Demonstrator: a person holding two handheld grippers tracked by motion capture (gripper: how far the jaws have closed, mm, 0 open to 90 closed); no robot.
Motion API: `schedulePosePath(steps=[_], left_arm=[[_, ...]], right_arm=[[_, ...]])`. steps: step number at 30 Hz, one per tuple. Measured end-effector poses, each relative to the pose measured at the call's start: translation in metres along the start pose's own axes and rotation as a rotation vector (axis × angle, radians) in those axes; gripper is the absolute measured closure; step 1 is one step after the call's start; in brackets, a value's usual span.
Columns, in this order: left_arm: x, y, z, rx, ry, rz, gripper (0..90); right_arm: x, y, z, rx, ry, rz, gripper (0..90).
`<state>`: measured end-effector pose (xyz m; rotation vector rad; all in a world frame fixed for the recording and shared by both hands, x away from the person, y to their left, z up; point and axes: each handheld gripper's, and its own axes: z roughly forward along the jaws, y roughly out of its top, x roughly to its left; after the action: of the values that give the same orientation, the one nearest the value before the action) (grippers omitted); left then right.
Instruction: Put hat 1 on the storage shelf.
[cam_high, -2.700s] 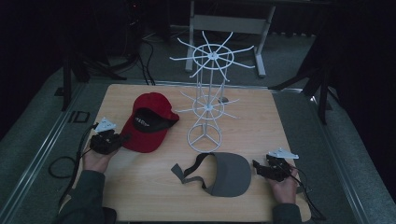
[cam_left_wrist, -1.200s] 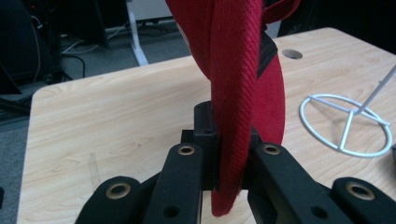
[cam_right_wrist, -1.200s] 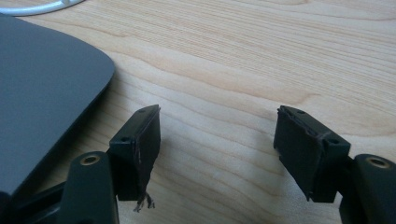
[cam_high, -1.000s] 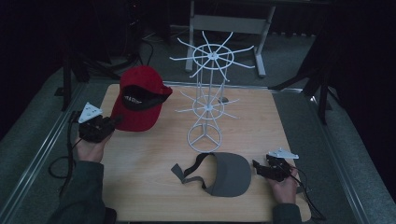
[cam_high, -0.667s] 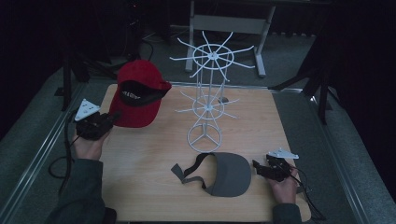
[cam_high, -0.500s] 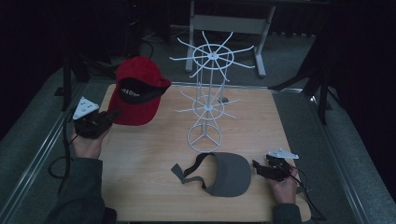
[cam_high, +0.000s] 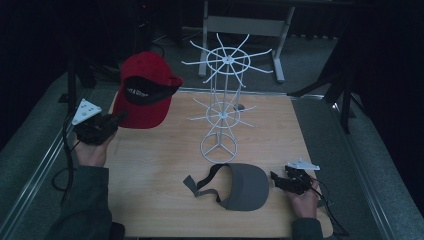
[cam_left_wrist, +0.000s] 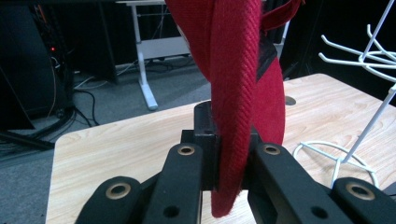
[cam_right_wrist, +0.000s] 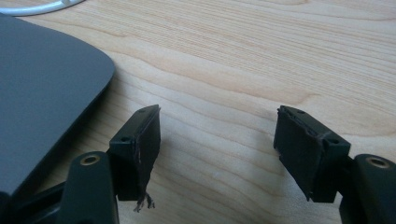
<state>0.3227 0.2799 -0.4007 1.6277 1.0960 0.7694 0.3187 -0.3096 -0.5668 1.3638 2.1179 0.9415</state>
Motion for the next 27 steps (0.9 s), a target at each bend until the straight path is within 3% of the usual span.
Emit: schedulePosePath(steps=[9, 27], left_arm=[[0.001, 0.008, -0.005, -0.032, -0.010, -0.013, 86.0], [-0.004, 0.026, -0.015, -0.077, -0.009, 0.012, 86.0]], right_arm=[[0.000, 0.000, 0.000, 0.001, 0.000, 0.001, 31.8], [0.000, 0.000, 0.000, 0.000, 0.000, 0.002, 31.8]])
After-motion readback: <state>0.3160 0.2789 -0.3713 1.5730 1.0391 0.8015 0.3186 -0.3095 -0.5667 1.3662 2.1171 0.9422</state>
